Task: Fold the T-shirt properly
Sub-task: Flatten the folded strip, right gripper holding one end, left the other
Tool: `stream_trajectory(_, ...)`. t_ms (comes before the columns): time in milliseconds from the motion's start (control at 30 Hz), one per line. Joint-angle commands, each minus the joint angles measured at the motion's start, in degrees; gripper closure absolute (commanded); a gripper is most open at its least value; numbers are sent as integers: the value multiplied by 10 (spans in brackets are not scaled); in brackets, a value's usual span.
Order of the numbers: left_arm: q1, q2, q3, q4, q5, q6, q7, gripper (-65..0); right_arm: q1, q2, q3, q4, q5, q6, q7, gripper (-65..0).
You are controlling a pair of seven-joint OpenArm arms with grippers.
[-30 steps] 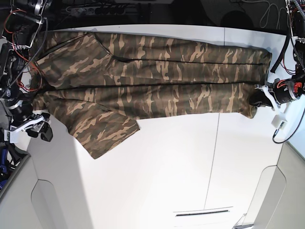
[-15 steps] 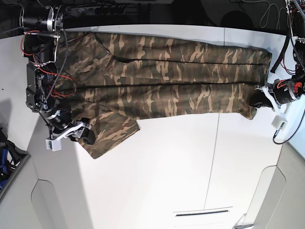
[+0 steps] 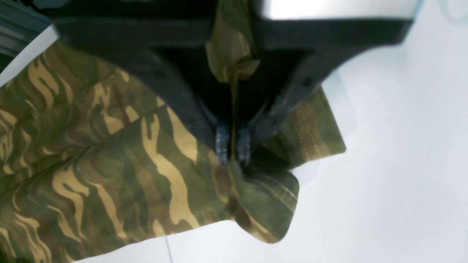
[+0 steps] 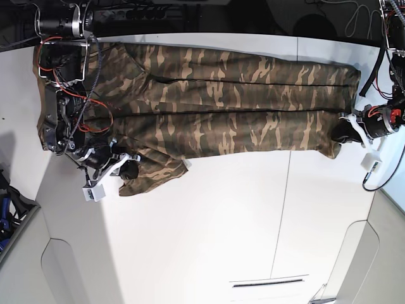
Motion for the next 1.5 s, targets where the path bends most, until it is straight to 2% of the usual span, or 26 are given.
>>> stream_trajectory(0,-10,-14,-5,9,-9,-2,-10,0,12,3,11,33,12,3,0,0)
stream_trajectory(133,-10,-20,-5,29,-9,-2,-1,0,-16,4,53,134,18,3,-48,0)
stream_trajectory(400,15,-26,-6,118,-9,-2,38,0,-139,35,129,321,151,3,-142,0)
stream_trajectory(633,50,-46,-6,162,-8,-2,42,0,-261,35,208,429,218,11,-146,0)
stream_trajectory(800,51,-48,-6,163,-9,-2,65,0,-323,35,241,455,266,17,-157,0)
stream_trajectory(967,52,-48,-6,163,-10,-2,93,0,-375,31,242,455,263,17,-158,0)
stream_trajectory(1167,78,-50,-6,163,-44,-2,102,0,-404,19,242,438,208,17,-139,0)
stream_trajectory(1233,87,-50,-6,163,-44,-2,102,-39,-402,19,242,423,200,16,-136,0)
stream_trajectory(1300,93,-50,-6,163,-42,-2,106,-109,-403,19,242,412,200,16,-126,-177)
stream_trajectory(1367,96,-49,-6,163,-43,-2,111,-166,-403,20,242,410,200,16,-124,-310)
stream_trajectory(1400,96,-49,-6,163,-43,-2,111,-183,-402,20,242,411,201,16,-124,-333)
stream_trajectory(1467,96,-49,-9,163,-43,-2,112,-197,-401,21,245,418,202,15,-124,-332)
